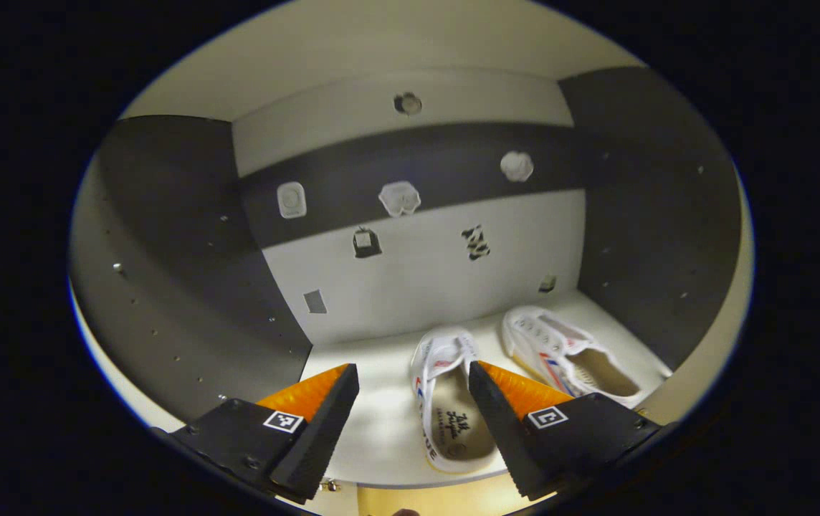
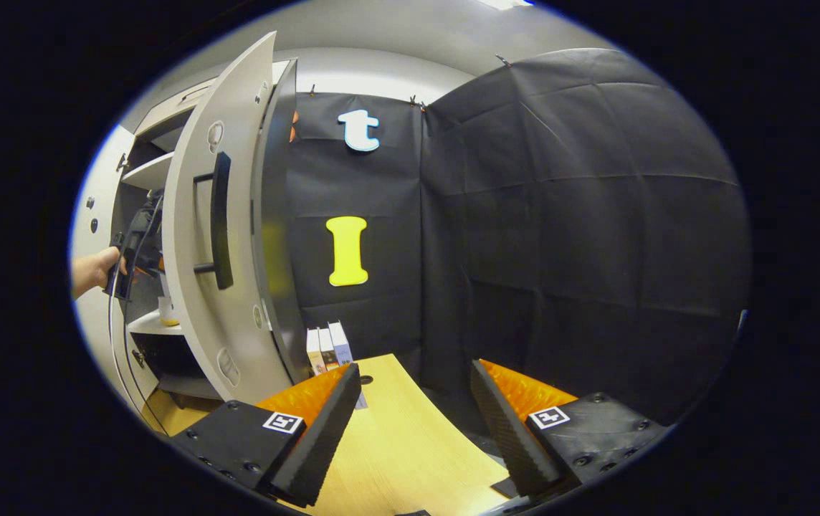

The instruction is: Grab one shoe with the right hand and put it into the shoe cabinet, grab the other shoe with the left hand and put it into the shoe cabinet; then close the right door with the right hand and the left door with the left hand.

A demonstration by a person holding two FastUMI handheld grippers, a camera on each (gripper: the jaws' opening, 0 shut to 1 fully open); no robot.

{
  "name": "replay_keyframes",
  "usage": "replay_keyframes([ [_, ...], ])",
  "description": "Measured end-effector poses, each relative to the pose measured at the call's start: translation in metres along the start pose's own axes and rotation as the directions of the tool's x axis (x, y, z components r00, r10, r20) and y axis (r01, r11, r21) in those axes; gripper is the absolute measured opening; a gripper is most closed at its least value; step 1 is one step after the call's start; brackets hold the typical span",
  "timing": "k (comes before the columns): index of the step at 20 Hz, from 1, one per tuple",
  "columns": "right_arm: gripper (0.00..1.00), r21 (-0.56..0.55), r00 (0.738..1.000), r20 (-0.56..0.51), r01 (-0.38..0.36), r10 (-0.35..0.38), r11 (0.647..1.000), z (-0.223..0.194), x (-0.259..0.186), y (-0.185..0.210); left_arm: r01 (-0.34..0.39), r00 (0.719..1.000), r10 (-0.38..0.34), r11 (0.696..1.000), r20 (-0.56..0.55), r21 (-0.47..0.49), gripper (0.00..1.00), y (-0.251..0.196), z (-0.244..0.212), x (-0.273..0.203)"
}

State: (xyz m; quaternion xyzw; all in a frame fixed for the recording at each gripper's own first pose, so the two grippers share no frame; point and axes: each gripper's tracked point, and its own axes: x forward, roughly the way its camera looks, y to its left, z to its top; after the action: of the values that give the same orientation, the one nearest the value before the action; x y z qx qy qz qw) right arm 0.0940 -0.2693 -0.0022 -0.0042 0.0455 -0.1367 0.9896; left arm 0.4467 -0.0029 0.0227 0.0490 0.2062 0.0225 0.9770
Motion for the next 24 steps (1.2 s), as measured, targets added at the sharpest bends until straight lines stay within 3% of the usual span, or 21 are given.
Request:
replay_keyframes([
  [5,0.98,-0.032,0.992,0.046,-0.116,0.117,0.993,0.03,0.02,0.026,0.027,0.97,0.001,0.993,0.241,-0.112,0.96,-0.004,-0.005,-0.119],
  [8,0.98,0.005,0.986,0.061,-0.157,0.156,0.988,0.051,0.037,0.029,-0.054,0.946,0.086,0.993,0.313,-0.109,0.96,-0.002,-0.054,-0.179],
  [11,0.98,0.036,0.98,0.074,-0.19,0.187,0.981,0.067,0.05,0.034,-0.115,0.943,0.132,0.991,0.305,-0.072,1.0,-0.015,-0.105,-0.233],
  [12,0.98,0.035,0.977,0.078,-0.201,0.198,0.979,0.072,0.054,0.036,-0.121,0.947,0.135,0.99,0.29,-0.065,0.96,-0.022,-0.12,-0.247],
  [17,0.98,0.028,0.964,0.113,-0.244,0.239,0.969,0.099,0.063,0.053,-0.078,0.969,0.121,0.977,0.215,-0.197,0.96,-0.048,-0.176,-0.297],
  [24,0.98,0.044,0.94,0.081,-0.336,0.332,0.941,0.117,0.076,0.087,-0.081,0.974,0.125,0.972,0.191,-0.22,0.97,-0.049,-0.21,-0.324],
])
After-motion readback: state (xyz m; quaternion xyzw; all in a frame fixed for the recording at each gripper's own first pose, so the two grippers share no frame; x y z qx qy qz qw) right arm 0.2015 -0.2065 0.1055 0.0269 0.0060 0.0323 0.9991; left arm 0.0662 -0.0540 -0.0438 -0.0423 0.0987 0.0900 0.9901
